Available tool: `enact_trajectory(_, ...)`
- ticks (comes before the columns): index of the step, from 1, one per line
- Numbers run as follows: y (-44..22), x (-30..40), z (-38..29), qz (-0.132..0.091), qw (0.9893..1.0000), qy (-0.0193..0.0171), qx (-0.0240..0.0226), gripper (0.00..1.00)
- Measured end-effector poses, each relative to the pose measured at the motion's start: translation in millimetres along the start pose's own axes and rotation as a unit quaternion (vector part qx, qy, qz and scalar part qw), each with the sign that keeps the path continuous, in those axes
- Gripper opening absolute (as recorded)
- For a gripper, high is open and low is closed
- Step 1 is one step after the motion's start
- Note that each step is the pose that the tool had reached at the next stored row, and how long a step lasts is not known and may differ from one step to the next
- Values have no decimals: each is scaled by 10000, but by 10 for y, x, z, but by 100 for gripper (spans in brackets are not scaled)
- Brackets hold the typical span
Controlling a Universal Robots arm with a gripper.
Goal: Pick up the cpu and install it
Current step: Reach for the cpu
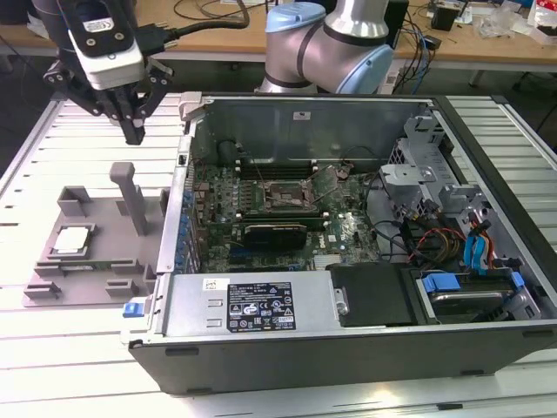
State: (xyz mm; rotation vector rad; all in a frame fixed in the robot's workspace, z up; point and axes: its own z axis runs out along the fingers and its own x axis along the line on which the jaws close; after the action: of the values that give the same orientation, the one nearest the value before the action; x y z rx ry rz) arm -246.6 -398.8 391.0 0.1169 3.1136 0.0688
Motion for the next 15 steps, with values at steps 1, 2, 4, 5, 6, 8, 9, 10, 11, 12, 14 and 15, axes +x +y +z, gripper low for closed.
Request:
enact_trajectory(1,-2,22,0,0,10000,0,0,11)
enact_trajectory(2,-4,55,0,0,10000,0,0,11)
enact_trajectory(4,-9,128,1,0,10000,0,0,11)
enact_trajectory(5,-11,151,2,0,10000,0,0,11)
enact_trajectory(6,-12,168,2,0,10000,0,0,11)
enact_trajectory(8,-18,250,3,0,10000,0,0,11)
enact_trajectory(9,-20,273,3,0,10000,0,0,11)
enact_trajectory(10,-22,306,3,0,10000,0,0,11)
enact_trajectory(11,-25,337,4,1,10000,0,0,11)
enact_trajectory(12,-27,366,4,1,10000,0,0,11)
enact_trajectory(14,-30,402,5,0,10000,0,0,11)
enact_trajectory(15,-33,449,5,0,10000,0,0,11)
